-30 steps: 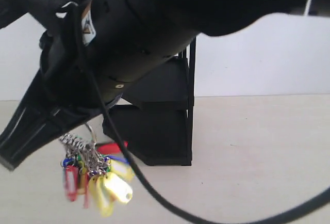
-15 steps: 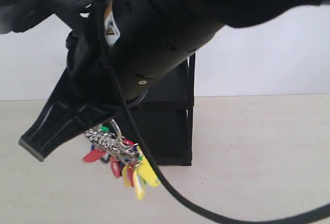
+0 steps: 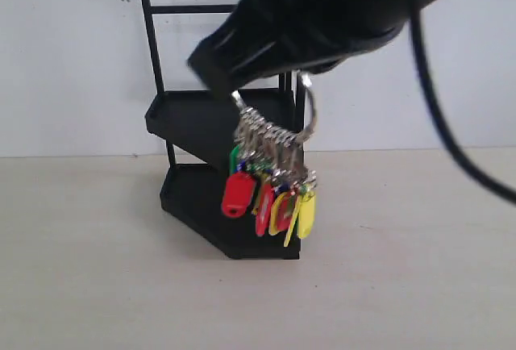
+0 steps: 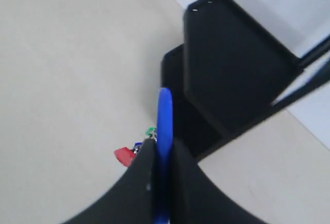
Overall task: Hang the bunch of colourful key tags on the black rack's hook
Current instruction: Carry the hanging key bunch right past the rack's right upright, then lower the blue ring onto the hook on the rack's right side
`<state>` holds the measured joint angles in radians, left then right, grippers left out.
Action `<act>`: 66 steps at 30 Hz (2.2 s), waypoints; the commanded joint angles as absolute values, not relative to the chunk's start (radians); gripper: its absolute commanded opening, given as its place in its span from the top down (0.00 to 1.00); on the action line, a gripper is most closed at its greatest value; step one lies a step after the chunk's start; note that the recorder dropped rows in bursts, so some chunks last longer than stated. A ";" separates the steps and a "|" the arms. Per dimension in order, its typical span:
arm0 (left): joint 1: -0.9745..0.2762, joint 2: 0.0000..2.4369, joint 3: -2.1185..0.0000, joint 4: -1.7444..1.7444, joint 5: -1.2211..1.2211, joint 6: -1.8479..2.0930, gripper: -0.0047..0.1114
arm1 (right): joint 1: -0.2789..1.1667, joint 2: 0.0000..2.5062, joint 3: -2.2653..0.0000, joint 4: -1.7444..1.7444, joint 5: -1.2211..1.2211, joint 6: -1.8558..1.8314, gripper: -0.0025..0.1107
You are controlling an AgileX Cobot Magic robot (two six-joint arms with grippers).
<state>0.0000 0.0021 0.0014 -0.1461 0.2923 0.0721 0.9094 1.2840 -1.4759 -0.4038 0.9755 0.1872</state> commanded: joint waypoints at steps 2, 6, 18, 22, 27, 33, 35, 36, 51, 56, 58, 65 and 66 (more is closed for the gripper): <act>-0.001 0.000 0.000 -0.141 0.284 0.075 0.92 | 0.905 1.196 -1.477 -0.602 1.073 0.319 0.98; -0.001 0.000 0.000 -0.141 0.284 0.075 0.92 | 0.905 1.157 -1.477 -0.700 1.112 0.365 0.98; -0.001 0.000 0.000 -0.141 0.284 0.075 0.92 | 0.723 1.150 -1.477 -0.802 1.116 0.487 0.98; -0.001 0.000 0.000 -0.141 0.284 0.075 0.92 | 0.593 1.170 -1.477 -0.678 1.001 0.410 0.98; -0.001 0.000 0.000 -0.141 0.284 0.075 0.92 | 0.586 1.287 -1.477 -0.645 0.918 0.355 0.98; -0.001 0.000 0.000 -0.141 0.284 0.075 0.92 | 0.580 1.369 -1.477 -0.671 0.794 0.369 0.98; -0.001 0.000 0.000 -0.141 0.284 0.075 0.92 | 0.542 1.377 -1.477 -0.667 0.755 0.400 0.98; -0.001 0.000 0.000 -0.141 0.284 0.075 0.92 | 0.519 1.384 -1.477 -0.653 0.742 0.404 0.98; -0.001 0.000 0.000 -0.141 0.284 0.075 0.92 | 0.367 1.520 -1.477 -0.440 0.487 0.262 0.98; -0.001 0.000 0.000 -0.141 0.284 0.075 0.92 | 0.367 1.551 -1.477 -0.440 0.435 0.281 0.98; -0.001 0.000 0.000 -0.141 0.284 0.075 0.92 | 0.369 1.555 -1.477 -0.439 0.419 0.286 0.98; -0.001 0.000 0.000 -0.141 0.284 0.075 0.92 | 0.369 1.556 -1.477 -0.395 0.394 0.283 0.98; -0.001 0.000 0.000 -0.141 0.284 0.075 0.92 | 0.369 1.556 -1.477 -0.385 0.394 0.280 0.98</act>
